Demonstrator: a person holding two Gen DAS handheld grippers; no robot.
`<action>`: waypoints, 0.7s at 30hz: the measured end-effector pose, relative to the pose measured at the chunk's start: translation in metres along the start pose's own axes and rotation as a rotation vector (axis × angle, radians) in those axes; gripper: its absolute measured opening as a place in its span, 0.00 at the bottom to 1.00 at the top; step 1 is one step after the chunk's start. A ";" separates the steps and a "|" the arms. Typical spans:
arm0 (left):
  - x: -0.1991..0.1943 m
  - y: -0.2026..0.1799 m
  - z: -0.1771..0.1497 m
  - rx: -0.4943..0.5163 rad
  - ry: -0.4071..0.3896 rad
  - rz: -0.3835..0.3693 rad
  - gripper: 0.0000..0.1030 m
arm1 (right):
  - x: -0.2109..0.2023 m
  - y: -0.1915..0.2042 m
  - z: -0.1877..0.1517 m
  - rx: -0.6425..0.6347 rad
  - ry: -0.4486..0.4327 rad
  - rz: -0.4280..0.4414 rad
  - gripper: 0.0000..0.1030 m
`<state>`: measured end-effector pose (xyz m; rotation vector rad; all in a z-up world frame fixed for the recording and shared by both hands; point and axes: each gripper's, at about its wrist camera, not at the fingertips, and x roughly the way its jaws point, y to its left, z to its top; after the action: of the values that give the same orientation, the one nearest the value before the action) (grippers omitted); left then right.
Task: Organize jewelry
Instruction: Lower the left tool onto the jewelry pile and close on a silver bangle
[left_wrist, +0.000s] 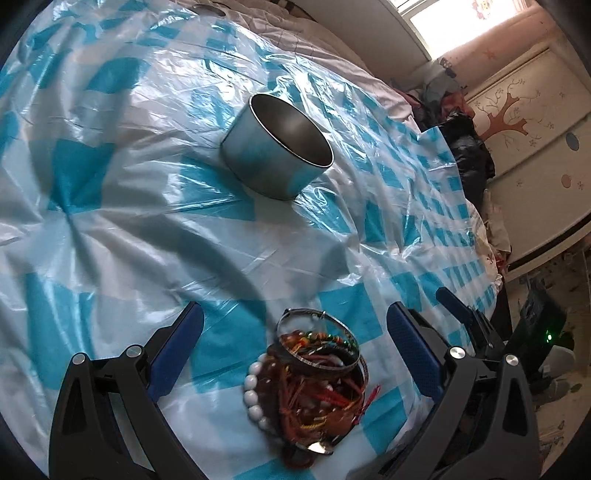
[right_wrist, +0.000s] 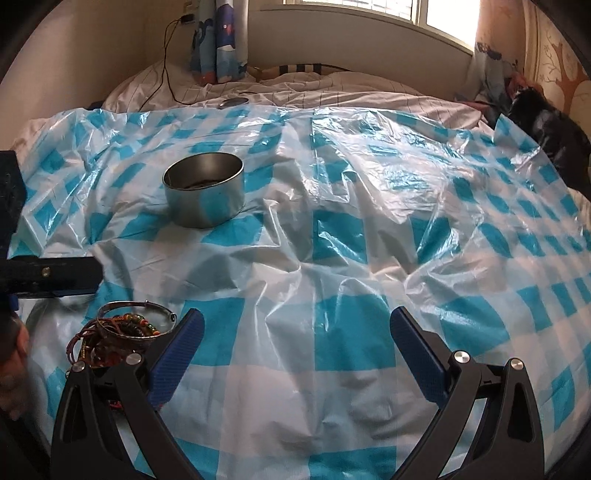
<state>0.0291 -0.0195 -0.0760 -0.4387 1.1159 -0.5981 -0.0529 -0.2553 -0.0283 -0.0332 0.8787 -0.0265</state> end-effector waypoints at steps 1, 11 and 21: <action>0.003 0.000 0.001 -0.008 0.006 -0.011 0.92 | 0.000 0.000 0.000 0.004 0.001 0.005 0.94; 0.018 -0.014 -0.004 -0.037 0.110 -0.126 0.75 | -0.003 -0.011 -0.002 0.069 -0.004 0.040 0.94; 0.023 -0.010 -0.002 0.016 0.134 -0.046 0.09 | 0.000 -0.010 -0.002 0.061 0.004 0.058 0.94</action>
<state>0.0316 -0.0417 -0.0867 -0.4162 1.2303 -0.6843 -0.0546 -0.2654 -0.0297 0.0490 0.8824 0.0006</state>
